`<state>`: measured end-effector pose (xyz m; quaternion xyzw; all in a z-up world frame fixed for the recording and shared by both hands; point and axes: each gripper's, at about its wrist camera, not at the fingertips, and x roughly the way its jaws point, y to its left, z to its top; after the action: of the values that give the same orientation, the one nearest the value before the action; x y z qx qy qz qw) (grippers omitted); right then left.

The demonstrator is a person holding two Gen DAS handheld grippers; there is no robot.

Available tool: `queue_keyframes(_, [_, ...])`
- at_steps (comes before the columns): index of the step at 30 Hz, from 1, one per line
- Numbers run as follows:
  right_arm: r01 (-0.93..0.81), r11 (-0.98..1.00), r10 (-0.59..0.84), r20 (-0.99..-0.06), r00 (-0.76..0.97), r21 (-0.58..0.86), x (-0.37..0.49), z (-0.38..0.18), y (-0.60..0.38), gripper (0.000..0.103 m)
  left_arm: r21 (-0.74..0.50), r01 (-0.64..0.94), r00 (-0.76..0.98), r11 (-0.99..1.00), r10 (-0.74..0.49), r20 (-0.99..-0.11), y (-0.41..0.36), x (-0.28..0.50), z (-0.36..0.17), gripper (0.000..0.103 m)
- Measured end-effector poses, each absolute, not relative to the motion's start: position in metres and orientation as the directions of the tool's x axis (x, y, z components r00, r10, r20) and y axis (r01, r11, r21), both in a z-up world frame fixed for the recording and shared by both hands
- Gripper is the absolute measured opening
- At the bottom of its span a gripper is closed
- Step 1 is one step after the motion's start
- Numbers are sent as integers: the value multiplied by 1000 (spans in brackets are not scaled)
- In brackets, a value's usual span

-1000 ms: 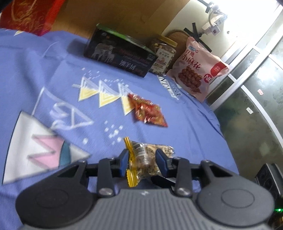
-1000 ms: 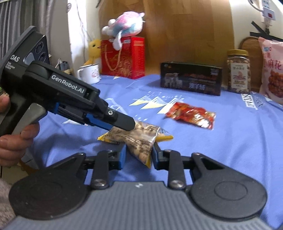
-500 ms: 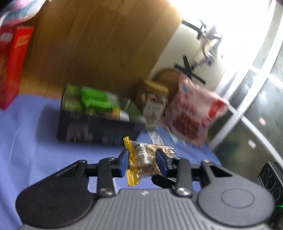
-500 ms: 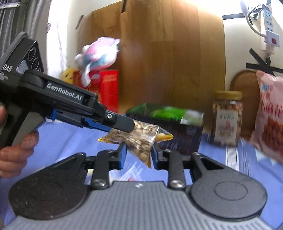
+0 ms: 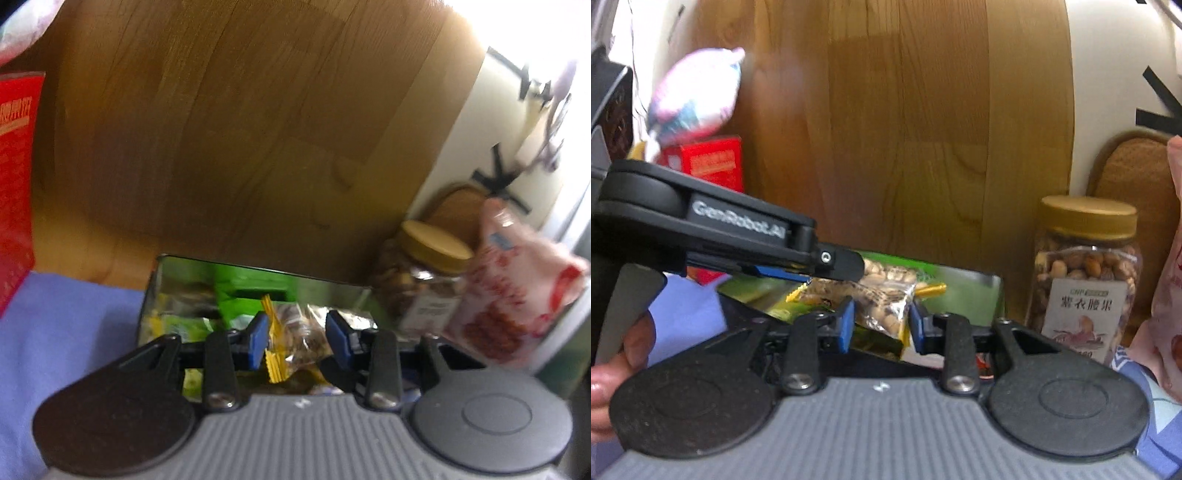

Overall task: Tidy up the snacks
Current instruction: 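Grasp the red spicy snack packet with the left gripper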

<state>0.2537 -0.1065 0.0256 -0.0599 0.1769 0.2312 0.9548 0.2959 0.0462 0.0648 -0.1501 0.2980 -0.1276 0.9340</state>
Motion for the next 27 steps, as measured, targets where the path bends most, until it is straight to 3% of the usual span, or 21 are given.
queue_keyframes(2, [-450, 893, 416, -355, 837, -16, 247, 26, -111, 49, -347, 150, 789, 926, -324, -522, 44, 292, 63, 37])
queue_keyframes(7, [-455, 884, 462, -326, 825, 103, 208, 31, -151, 49, -370, 147, 819, 917, -322, -474, 62, 252, 74, 40])
queue_keyframes(12, [-450, 835, 549, -450, 704, 316, 165, -2, -212, 48, -440, 206, 772, 874, -422, -476, 78, 178, 58, 40])
queue_keyframes(15, [-395, 821, 567, -506, 650, 412, 146, -24, -234, 41, -500, 223, 690, 837, -497, -525, 73, 147, 34, 40])
queue_keyframes(18, [-384, 771, 621, -469, 628, 508, 128, -36, -244, 38, -529, 210, 600, 822, -536, -594, 58, 127, 5, 36])
queue_keyframes(21, [-379, 718, 675, -452, 584, 583, 125, -38, -239, 30, -558, 196, 608, 806, -547, -575, 53, 110, -1, 34])
queue_keyframes(24, [-369, 699, 689, -438, 578, 613, 116, -39, -232, 27, -675, 160, 550, 720, -633, -545, 53, 107, -10, 30])
queue_keyframes(25, [-365, 691, 695, -435, 572, 624, 110, -40, -231, 27, -667, 156, 556, 729, -623, -551, 52, 102, -11, 23])
queue_keyframes(27, [-367, 691, 693, -427, 581, 622, 96, -41, -229, 27, -647, 161, 562, 746, -608, -561, 51, 92, -11, 23])
